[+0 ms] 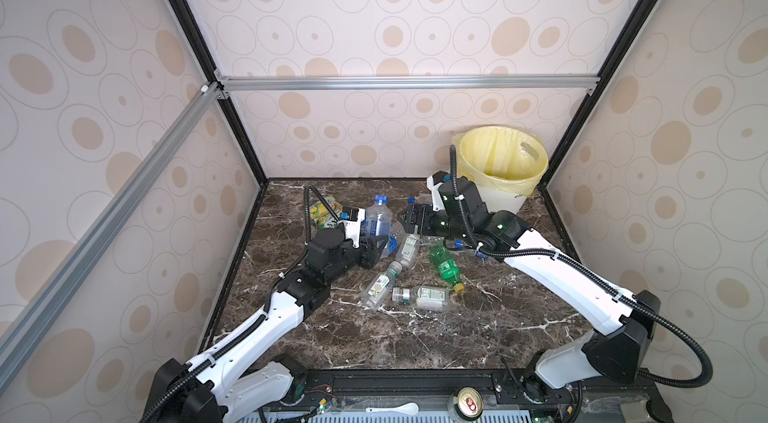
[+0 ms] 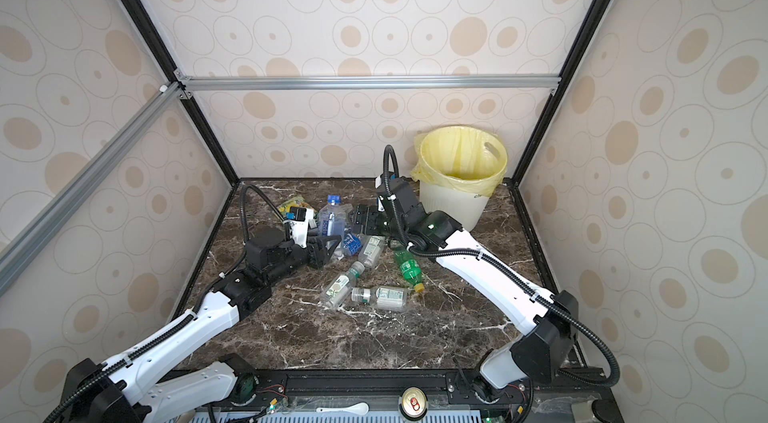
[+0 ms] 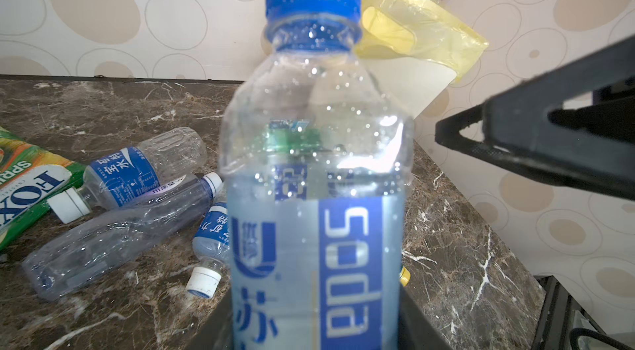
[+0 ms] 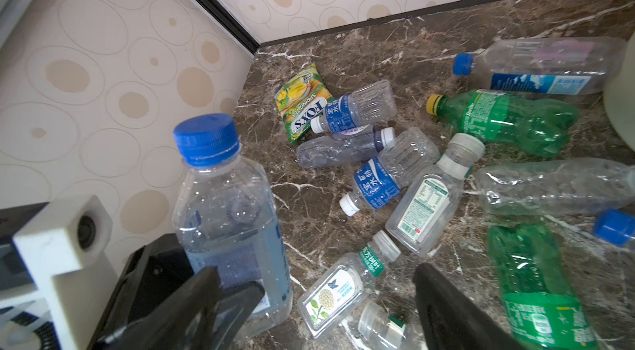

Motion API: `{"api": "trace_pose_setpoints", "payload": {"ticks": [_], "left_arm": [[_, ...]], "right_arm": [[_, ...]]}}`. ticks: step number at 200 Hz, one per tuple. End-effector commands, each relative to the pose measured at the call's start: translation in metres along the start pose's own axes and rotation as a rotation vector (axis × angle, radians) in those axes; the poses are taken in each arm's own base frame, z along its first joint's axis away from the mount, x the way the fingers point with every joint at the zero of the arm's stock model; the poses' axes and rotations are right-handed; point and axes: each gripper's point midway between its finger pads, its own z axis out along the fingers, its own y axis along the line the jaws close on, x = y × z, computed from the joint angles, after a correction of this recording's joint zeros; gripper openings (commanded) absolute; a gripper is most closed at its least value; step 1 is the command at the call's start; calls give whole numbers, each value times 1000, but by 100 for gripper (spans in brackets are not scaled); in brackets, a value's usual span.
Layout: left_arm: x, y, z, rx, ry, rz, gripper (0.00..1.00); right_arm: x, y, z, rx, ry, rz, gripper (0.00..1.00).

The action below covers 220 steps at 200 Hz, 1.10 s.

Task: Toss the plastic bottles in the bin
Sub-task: 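Grasp the 'soda water' bottle with the left gripper and lift it, then grasp the soda water bottle's blue cap with the right gripper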

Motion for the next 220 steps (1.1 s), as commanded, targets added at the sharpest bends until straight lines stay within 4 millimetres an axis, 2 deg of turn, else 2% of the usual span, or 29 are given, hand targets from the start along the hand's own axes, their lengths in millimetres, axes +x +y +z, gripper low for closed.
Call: {"api": "trace_pose_setpoints", "payload": {"ticks": [1, 18, 60, 92, 169, 220], "left_arm": [[-15, -11, -1, 33, -42, 39, 51], [-17, -14, 1, 47, -47, 40, 51], [-25, -27, 5, 81, -53, 44, 51], [-28, -37, 7, 113, -57, 44, 51], [-21, -53, 12, 153, -41, 44, 52], [-22, -57, 13, 157, -40, 50, 57]], "right_arm": [[0, 14, 5, -70, 24, 37, 90], [0, 23, 3, -110, 27, 20, 90], [1, 23, 12, -109, 29, 2, 90], [7, 21, 26, -106, 55, 7, 84], [14, 21, 38, -121, 82, 13, 78], [13, 18, 33, -110, 66, 7, 55]]}}
